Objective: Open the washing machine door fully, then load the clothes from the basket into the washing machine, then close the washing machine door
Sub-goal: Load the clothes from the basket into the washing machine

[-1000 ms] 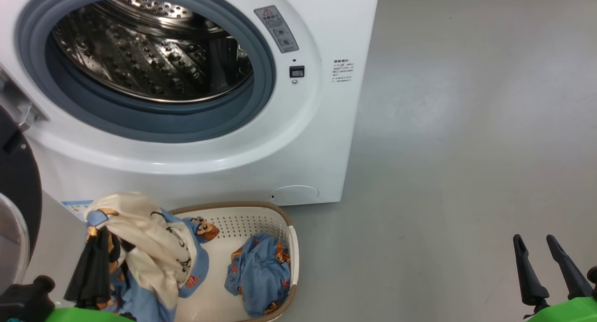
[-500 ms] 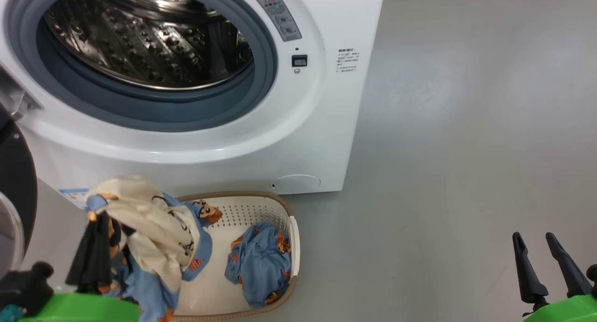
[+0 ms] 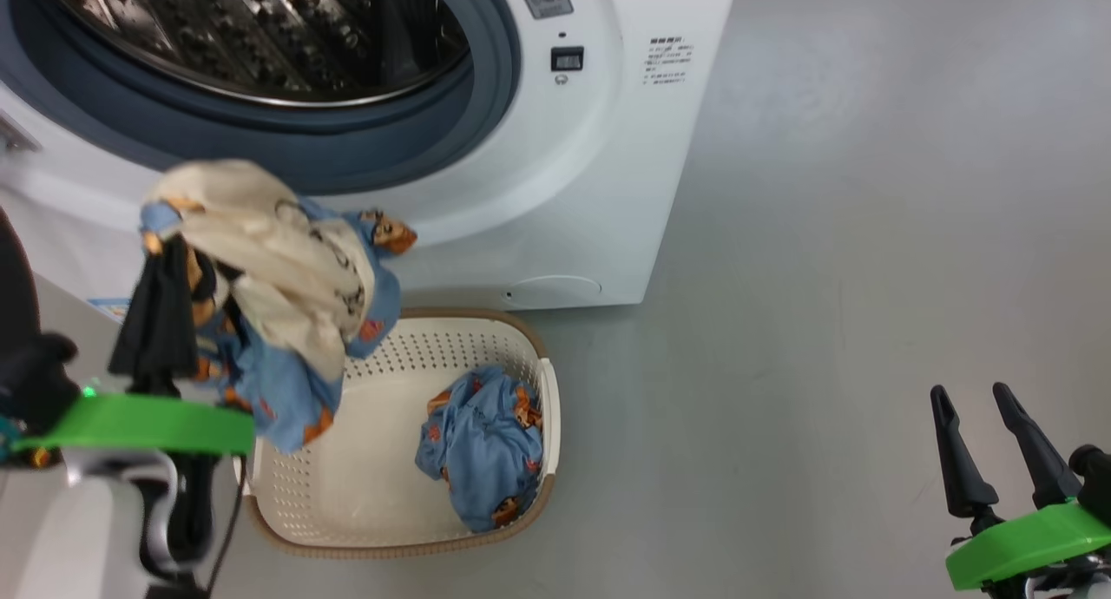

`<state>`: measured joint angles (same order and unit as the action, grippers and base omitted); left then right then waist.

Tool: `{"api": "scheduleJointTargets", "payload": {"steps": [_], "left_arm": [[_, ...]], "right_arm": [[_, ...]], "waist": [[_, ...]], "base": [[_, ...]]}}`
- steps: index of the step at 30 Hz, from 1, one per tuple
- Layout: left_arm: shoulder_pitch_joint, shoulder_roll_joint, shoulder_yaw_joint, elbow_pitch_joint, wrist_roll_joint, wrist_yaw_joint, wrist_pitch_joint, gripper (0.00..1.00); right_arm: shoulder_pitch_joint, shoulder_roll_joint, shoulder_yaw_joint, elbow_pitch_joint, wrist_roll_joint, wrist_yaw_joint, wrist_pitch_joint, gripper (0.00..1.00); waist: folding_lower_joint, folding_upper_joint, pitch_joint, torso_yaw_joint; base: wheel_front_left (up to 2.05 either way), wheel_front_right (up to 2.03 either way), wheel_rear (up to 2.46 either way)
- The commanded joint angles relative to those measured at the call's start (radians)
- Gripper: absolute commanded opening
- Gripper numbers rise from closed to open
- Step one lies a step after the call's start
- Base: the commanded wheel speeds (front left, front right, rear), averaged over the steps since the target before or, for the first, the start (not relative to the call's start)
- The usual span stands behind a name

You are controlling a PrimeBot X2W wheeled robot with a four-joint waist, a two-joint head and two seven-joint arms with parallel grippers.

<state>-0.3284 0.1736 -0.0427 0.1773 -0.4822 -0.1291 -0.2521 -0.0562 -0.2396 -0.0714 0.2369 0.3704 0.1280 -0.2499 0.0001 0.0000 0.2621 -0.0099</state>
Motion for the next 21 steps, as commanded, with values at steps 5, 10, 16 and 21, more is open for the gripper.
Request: {"api": "scheduleJointTargets", "payload": {"steps": [5, 10, 16, 21], "left_arm": [[-0.184, 0.039, 0.038, 0.049, -0.030, -0.002, -0.010, 0.00], [-0.328, 0.053, 0.020, 0.138, -0.030, -0.002, -0.010, 0.00], [-0.469, 0.081, -0.004, 0.243, -0.025, -0.002, -0.010, 0.00], [-0.539, 0.095, -0.017, 0.318, -0.030, -0.002, -0.010, 0.00]], "right_arm": [[-0.047, -0.012, 0.031, -0.025, -0.013, 0.003, -0.012, 1.00], [-0.085, -0.005, 0.045, -0.027, -0.017, 0.003, -0.012, 1.00], [-0.136, 0.009, 0.077, -0.031, -0.023, 0.003, -0.012, 1.00], [-0.153, 0.025, 0.093, -0.032, -0.025, 0.003, -0.012, 1.00]], "waist": [[-0.0001, 0.0000, 0.067, 0.002], [-0.0001, 0.0000, 0.117, -0.008], [-0.0001, 0.0000, 0.170, -0.041], [-0.0001, 0.0000, 0.194, -0.066]], "base": [[0.00, 0.00, 0.00], [0.00, 0.00, 0.00], [0.00, 0.00, 0.00], [0.00, 0.00, 0.00]]}}
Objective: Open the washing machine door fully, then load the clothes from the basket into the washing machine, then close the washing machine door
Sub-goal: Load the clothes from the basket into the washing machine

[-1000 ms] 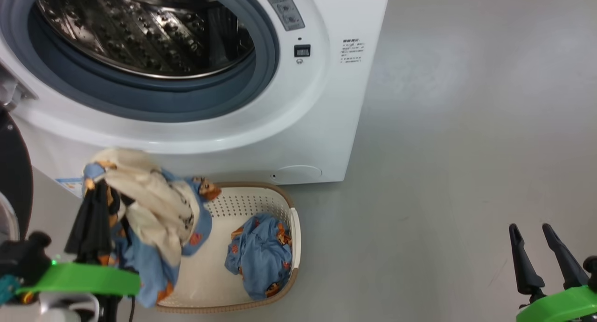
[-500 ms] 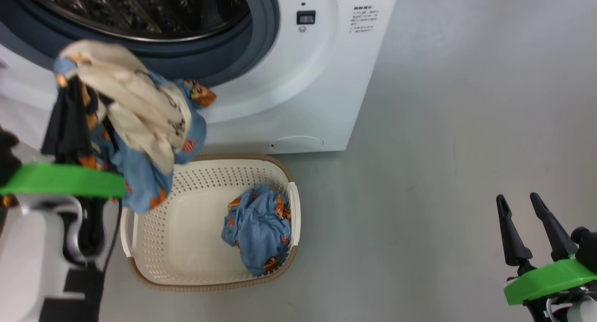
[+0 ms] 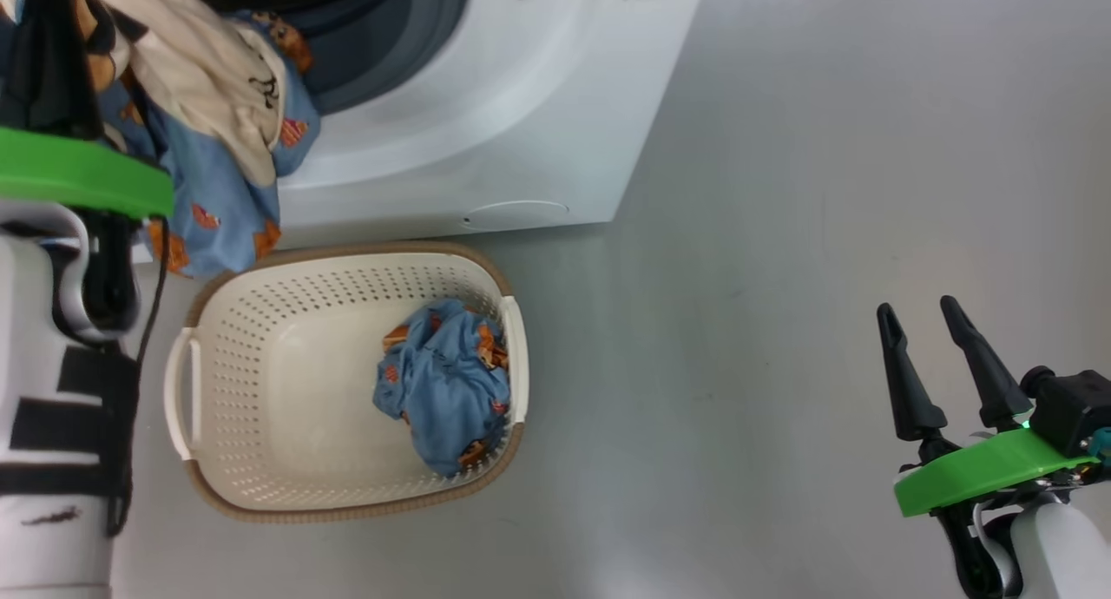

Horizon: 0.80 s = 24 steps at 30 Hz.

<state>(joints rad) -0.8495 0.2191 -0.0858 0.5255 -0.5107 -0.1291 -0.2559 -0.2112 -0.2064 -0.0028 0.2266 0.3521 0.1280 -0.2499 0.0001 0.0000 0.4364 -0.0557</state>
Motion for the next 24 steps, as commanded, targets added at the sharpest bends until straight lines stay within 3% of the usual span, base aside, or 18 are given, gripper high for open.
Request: {"api": "scheduleJointTargets", "payload": {"steps": [1, 17, 24], "left_arm": [[-0.034, 0.052, 0.020, -0.009, -0.003, -0.002, -0.006, 0.00], [-0.320, 0.117, -0.134, 0.411, -0.081, -0.002, -0.006, 0.00], [-0.445, 0.149, -0.157, 0.429, -0.080, -0.002, -0.006, 0.00]], "right_arm": [[0.000, -0.003, 0.027, -0.022, -0.008, 0.003, -0.012, 1.00], [-0.050, 0.040, 0.093, -0.010, -0.001, 0.003, -0.012, 1.00], [-0.067, 0.053, 0.107, -0.010, 0.004, 0.003, -0.012, 1.00]], "waist": [[-0.0001, 0.0000, 0.024, -0.025], [-0.0001, 0.0000, 0.088, -0.110], [-0.0001, 0.0000, 0.119, -0.138]], "base": [[0.00, 0.00, 0.00], [0.00, 0.00, 0.00], [0.00, 0.00, 0.00]]}}
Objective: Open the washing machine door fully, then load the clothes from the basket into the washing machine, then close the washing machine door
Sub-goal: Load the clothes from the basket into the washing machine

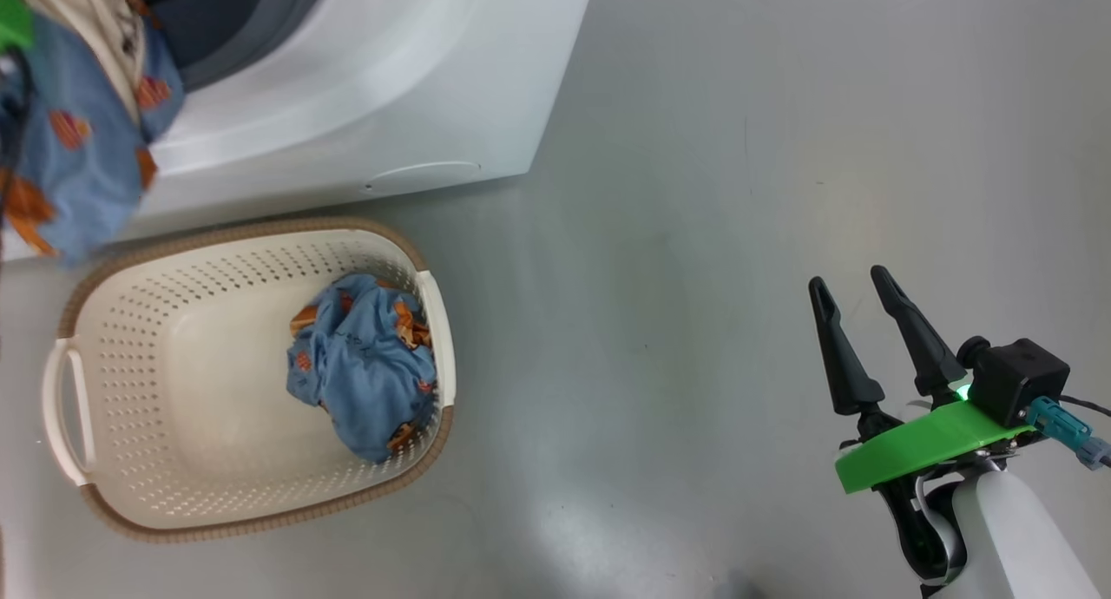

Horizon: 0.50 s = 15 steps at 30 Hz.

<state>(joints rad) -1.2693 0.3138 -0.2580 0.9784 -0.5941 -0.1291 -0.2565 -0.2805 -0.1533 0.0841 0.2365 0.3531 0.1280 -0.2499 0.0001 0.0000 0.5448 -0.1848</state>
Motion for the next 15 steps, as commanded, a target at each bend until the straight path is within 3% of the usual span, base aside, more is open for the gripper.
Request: {"api": "scheduleJointTargets", "payload": {"steps": [1, 7, 13, 14, 15], "left_arm": [[-0.038, 0.058, 0.024, -0.039, 0.009, -0.002, -0.005, 0.00], [-0.043, 0.062, 0.126, -0.209, 0.093, -0.002, -0.005, 0.00], [0.007, 0.041, 0.160, -0.238, 0.147, -0.002, -0.005, 0.00], [0.012, 0.039, 0.153, -0.222, 0.151, -0.002, -0.005, 0.22], [0.014, 0.037, 0.146, -0.203, 0.153, -0.002, -0.005, 0.65]], "right_arm": [[0.000, 0.002, 0.020, -0.021, 0.003, 0.003, -0.012, 1.00], [-0.012, 0.012, 0.014, -0.031, 0.003, 0.003, -0.012, 1.00], [-0.022, 0.019, 0.012, -0.031, 0.000, 0.003, -0.012, 1.00], [-0.023, 0.020, 0.012, -0.030, 0.000, 0.003, -0.012, 1.00], [-0.023, 0.020, 0.013, -0.029, 0.000, 0.003, -0.012, 1.00]], "waist": [[-0.0001, 0.0000, 0.016, -0.011], [-0.0001, 0.0000, 0.044, -0.019], [-0.0001, 0.0000, 0.054, -0.019], [-0.0001, 0.0000, 0.053, -0.019], [-0.0001, 0.0000, 0.053, -0.018]], "base": [[0.00, 0.00, 0.00], [0.00, 0.00, 0.00], [0.00, 0.00, 0.00], [0.00, 0.00, 0.00], [0.00, 0.00, 0.00]]}}
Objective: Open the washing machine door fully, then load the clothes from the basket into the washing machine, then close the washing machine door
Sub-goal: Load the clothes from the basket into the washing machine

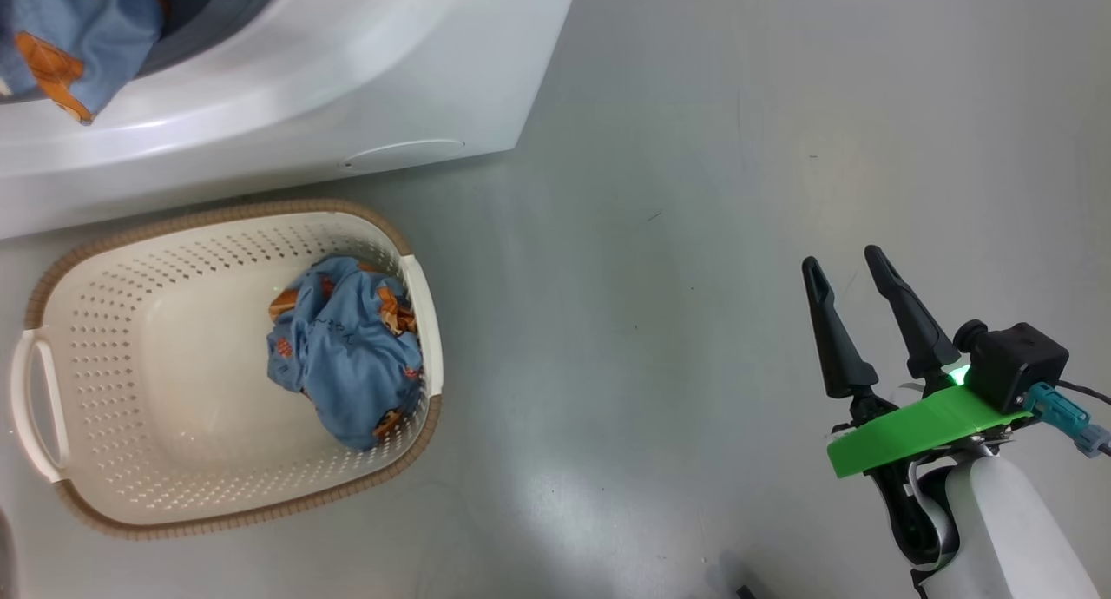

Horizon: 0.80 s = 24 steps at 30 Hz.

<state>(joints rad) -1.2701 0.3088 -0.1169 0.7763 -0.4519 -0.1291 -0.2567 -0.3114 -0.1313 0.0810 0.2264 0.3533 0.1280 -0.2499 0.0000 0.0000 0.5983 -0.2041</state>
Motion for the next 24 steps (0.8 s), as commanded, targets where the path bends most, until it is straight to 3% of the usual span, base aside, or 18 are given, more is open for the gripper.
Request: {"api": "scheduleJointTargets", "payload": {"steps": [1, 24], "left_arm": [[0.013, 0.042, -0.001, 0.011, 0.013, -0.002, -0.005, 1.00], [0.088, 0.027, -0.040, 0.055, -0.032, -0.002, -0.005, 1.00]], "right_arm": [[0.007, -0.002, 0.017, -0.018, 0.001, 0.003, -0.012, 1.00], [0.001, -0.006, 0.009, -0.019, 0.002, 0.003, -0.012, 1.00]], "waist": [[0.0000, 0.0000, -0.001, 0.002], [0.0000, 0.0000, -0.009, 0.018]], "base": [[0.00, 0.00, 0.00], [0.00, 0.00, 0.00]]}}
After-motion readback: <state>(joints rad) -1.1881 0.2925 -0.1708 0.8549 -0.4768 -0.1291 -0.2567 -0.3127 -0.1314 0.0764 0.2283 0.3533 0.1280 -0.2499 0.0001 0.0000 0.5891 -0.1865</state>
